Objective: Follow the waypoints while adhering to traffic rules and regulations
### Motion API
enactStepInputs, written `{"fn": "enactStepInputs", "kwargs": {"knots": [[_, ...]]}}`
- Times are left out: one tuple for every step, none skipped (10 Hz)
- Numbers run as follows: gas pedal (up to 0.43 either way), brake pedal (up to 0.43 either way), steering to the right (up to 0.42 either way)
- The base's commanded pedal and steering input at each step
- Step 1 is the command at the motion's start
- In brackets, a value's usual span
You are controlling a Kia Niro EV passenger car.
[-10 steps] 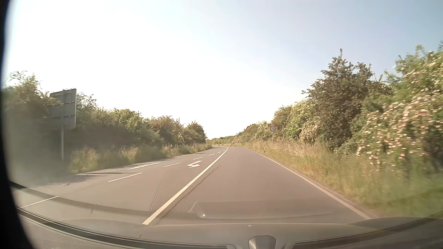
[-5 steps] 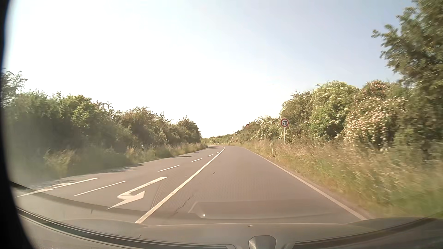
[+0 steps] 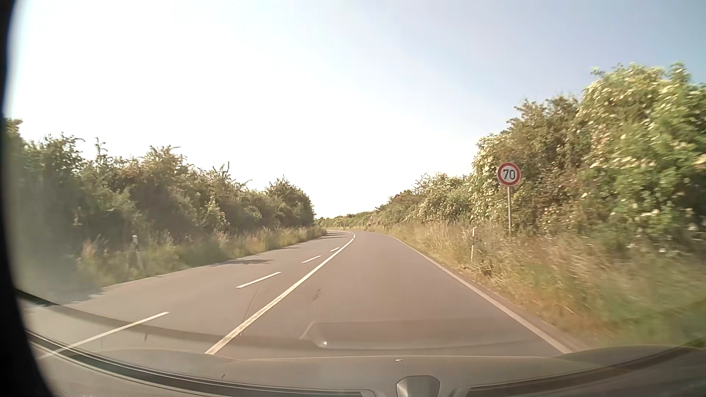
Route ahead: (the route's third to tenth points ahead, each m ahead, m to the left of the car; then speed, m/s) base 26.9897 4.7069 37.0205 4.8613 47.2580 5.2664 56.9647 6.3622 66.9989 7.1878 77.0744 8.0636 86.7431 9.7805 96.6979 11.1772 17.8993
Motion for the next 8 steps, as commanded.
{"fn": "enactStepInputs", "kwargs": {"knots": [[0.157, 0.006, -0.003], [0.157, 0.006, -0.003], [0.157, 0.006, -0.003], [0.157, 0.006, -0.003], [0.169, 0.006, -0.004], [0.169, 0.006, -0.004], [0.169, 0.006, -0.004], [0.169, 0.006, -0.005]]}}
